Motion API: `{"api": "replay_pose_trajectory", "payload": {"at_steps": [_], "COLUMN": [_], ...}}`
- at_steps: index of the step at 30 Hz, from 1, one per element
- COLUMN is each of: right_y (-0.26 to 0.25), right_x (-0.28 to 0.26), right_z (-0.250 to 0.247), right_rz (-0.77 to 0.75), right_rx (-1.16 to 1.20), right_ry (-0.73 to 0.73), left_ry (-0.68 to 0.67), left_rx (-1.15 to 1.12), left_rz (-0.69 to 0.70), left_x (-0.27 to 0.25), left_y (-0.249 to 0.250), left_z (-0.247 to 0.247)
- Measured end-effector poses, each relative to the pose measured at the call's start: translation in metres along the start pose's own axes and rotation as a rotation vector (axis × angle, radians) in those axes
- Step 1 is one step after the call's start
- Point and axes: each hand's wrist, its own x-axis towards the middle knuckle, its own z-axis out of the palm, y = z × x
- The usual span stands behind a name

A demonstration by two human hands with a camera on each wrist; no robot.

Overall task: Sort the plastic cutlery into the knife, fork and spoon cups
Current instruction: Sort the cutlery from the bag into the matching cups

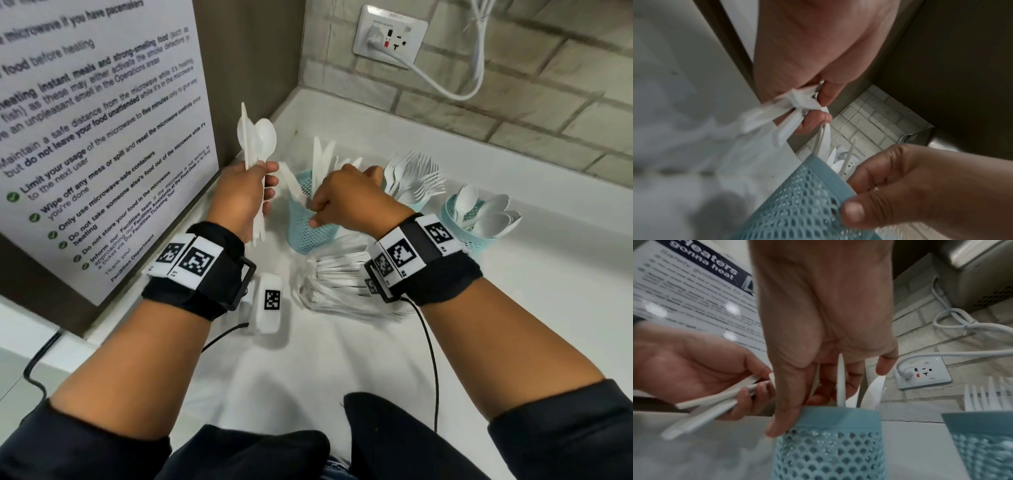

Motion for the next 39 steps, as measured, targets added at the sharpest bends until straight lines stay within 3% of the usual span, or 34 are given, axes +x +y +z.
{"api": "replay_pose_trajectory", "payload": {"at_steps": [9, 11, 13, 15, 17, 18, 21, 24, 26, 31, 39], "right_y": [-0.024, -0.020, -0.010, 0.005, 0.021, 0.026, 0.037, 0.037, 0.034, 0.029, 0.032], "right_x": [-0.017, -0.019, -0.011, 0.006, 0.024, 0.032, 0.056, 0.070, 0.074, 0.085, 0.102], "right_z": [0.001, -0.009, -0.017, -0.018, -0.012, -0.007, 0.013, 0.023, 0.026, 0.040, 0.059], "right_rz": [-0.177, -0.162, -0.105, 0.007, 0.171, 0.242, 0.293, 0.224, 0.151, 0.020, 0.082], "right_rx": [0.103, 0.283, 0.585, 0.814, 0.883, 0.865, 0.792, 0.647, 0.486, 0.120, 0.298], "right_ry": [-0.064, -0.088, 0.044, 0.325, 0.529, 0.542, 0.283, -0.019, -0.137, -0.184, -0.187], "left_ry": [0.096, 0.098, 0.096, 0.091, 0.075, 0.069, 0.057, 0.040, 0.033, 0.022, 0.005], "left_rx": [0.177, 0.194, 0.199, 0.211, 0.221, 0.232, 0.262, 0.284, 0.276, 0.200, 0.128], "left_rz": [0.123, 0.126, 0.121, 0.127, 0.133, 0.135, 0.131, 0.118, 0.094, 0.012, -0.031], "left_x": [0.009, 0.010, 0.011, 0.012, 0.013, 0.013, 0.015, 0.019, 0.021, 0.022, 0.022], "left_y": [0.010, 0.011, 0.011, 0.011, 0.011, 0.011, 0.011, 0.010, 0.010, 0.011, 0.012], "left_z": [-0.003, -0.002, -0.001, 0.000, 0.002, 0.002, 0.001, 0.000, -0.002, -0.006, -0.008]}}
